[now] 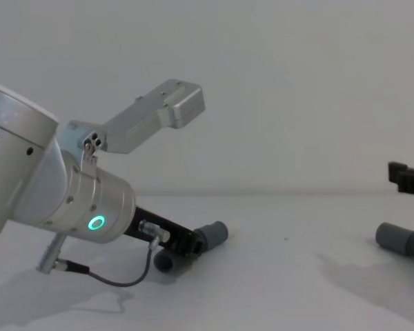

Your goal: Use both hands to pick up one end of the pipe from the table, align the ends, and insert them.

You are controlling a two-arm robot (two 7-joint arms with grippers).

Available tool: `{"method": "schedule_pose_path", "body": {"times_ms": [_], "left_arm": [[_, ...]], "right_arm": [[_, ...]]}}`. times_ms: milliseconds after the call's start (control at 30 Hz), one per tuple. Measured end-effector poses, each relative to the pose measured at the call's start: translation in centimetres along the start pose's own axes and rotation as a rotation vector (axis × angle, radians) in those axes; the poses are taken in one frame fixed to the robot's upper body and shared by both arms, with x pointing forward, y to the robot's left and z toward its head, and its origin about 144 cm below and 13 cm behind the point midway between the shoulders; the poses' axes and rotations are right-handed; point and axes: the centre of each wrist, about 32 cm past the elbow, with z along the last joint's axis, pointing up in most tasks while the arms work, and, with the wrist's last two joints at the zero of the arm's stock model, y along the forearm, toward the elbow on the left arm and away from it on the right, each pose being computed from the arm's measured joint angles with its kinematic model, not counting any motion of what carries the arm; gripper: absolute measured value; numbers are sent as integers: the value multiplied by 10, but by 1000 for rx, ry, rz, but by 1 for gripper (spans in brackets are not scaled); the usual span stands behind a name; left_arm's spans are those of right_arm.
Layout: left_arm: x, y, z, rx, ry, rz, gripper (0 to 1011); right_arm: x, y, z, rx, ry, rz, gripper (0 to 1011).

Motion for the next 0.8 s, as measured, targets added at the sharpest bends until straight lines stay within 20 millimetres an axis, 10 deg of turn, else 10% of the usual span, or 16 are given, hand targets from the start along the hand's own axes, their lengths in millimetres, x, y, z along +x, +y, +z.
{"method": "schedule_pose_path", "body": {"times_ms": [800], "left_arm": [[0, 0, 0, 0, 0, 0, 299]], "right_arm": [[32, -15, 18, -185, 14, 78, 1004]]}}
